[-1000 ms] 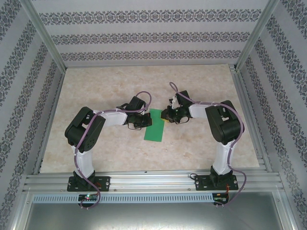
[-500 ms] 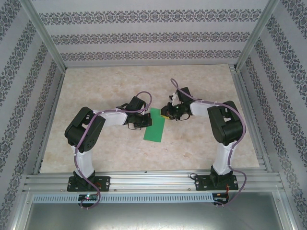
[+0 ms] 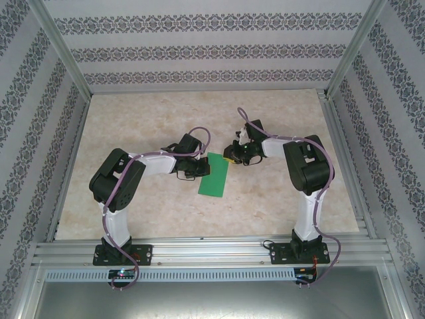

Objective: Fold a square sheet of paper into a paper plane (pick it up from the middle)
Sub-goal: Fold the square sheet of paper in half at the center of the table.

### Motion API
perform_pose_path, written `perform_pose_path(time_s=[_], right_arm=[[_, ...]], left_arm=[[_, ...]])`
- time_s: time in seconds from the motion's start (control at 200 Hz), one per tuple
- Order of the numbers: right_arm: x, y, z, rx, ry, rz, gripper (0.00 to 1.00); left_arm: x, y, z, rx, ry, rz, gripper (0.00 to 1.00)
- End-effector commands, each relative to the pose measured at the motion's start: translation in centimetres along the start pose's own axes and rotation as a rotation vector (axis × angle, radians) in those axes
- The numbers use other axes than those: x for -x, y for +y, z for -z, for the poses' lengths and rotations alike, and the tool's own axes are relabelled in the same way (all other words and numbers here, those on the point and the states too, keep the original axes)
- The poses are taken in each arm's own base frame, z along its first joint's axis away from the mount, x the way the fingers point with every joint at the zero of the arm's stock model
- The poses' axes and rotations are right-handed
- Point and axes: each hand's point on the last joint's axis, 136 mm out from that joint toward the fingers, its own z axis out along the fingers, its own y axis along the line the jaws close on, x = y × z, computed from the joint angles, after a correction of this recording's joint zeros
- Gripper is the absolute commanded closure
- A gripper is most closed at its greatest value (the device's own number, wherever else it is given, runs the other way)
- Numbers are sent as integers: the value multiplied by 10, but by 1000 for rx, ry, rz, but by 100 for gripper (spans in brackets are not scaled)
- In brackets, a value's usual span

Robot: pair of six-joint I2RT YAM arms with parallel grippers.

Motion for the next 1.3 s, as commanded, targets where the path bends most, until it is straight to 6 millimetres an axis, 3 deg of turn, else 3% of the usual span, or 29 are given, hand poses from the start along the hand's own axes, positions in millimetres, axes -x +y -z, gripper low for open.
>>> perform_pose_path(time_s=[0.0, 0.145, 0.295, 0.704, 0.824, 0.974, 1.084, 1.174, 1.294], right_arm=[[0, -5, 0, -43, 14, -15, 84], [13, 21, 18, 6, -15, 16, 84], [16, 21, 18, -11, -16, 11, 84], [-1, -36, 4, -224, 31, -76, 87], [3, -26, 7, -192, 32, -79, 85], [18, 16, 16, -12, -13, -64, 84], [24, 31, 26, 19, -43, -32, 84], [23, 29, 23, 19, -36, -45, 85], [16, 8, 13, -40, -22, -79, 86]], left_arm=[[-57, 55, -5, 210, 176, 56, 100], [-57, 56, -4, 215, 176, 54, 100], [-57, 54, -4, 208, 175, 55, 100], [-57, 53, -2, 206, 175, 52, 100], [-56, 52, -2, 205, 172, 51, 100], [-55, 51, 0, 201, 168, 49, 100], [-55, 50, -2, 191, 172, 55, 100], [-55, 48, -4, 177, 172, 58, 100], [-54, 47, -4, 175, 171, 60, 100]])
